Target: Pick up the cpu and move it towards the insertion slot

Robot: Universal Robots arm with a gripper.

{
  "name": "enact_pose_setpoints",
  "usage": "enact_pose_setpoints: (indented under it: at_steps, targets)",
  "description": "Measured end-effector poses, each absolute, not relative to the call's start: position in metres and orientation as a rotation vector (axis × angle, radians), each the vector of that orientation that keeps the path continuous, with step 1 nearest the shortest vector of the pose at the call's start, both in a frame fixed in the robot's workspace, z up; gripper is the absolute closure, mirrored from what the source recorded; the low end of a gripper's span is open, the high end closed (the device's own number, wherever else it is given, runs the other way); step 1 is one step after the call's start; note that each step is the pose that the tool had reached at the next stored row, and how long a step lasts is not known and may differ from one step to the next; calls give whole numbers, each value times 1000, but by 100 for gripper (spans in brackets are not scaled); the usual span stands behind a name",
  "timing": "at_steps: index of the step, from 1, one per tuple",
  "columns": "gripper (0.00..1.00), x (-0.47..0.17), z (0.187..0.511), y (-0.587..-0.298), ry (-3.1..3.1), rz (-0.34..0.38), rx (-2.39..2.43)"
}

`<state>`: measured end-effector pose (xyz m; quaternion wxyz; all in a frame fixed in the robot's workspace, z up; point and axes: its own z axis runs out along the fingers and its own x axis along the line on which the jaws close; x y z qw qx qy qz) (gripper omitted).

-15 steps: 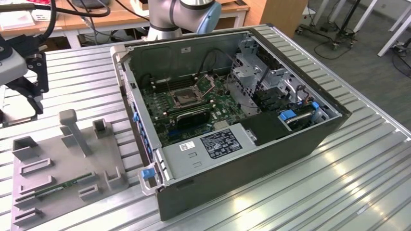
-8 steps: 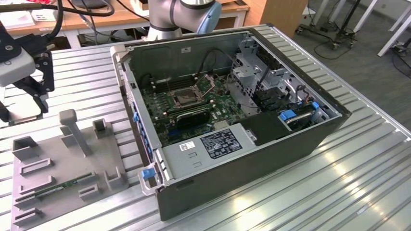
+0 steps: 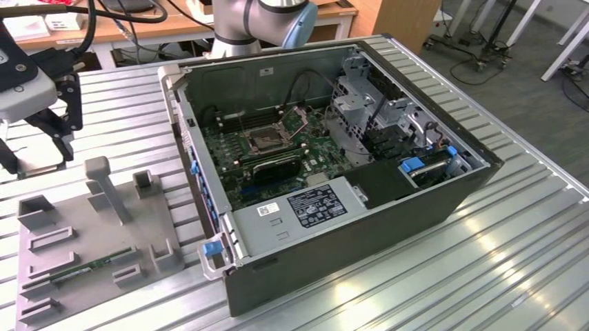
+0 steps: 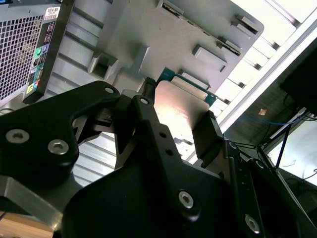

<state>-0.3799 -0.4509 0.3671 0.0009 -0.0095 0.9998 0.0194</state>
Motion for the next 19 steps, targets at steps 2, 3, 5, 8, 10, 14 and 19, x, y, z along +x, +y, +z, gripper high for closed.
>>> enact_pose_setpoints:
  at_steps: [2, 3, 5, 8, 10, 14, 19]
  targets:
    - [45, -380, 367, -451, 3139, 61, -30]
    - [45, -380, 367, -451, 3139, 61, -30]
    - [45, -379, 367, -451, 3139, 61, -30]
    - [45, -377, 367, -451, 3139, 61, -30]
    - [45, -376, 367, -451, 3139, 61, -30]
    - [45, -373, 367, -451, 3139, 61, -30]
    - [45, -370, 367, -451, 3139, 61, -30]
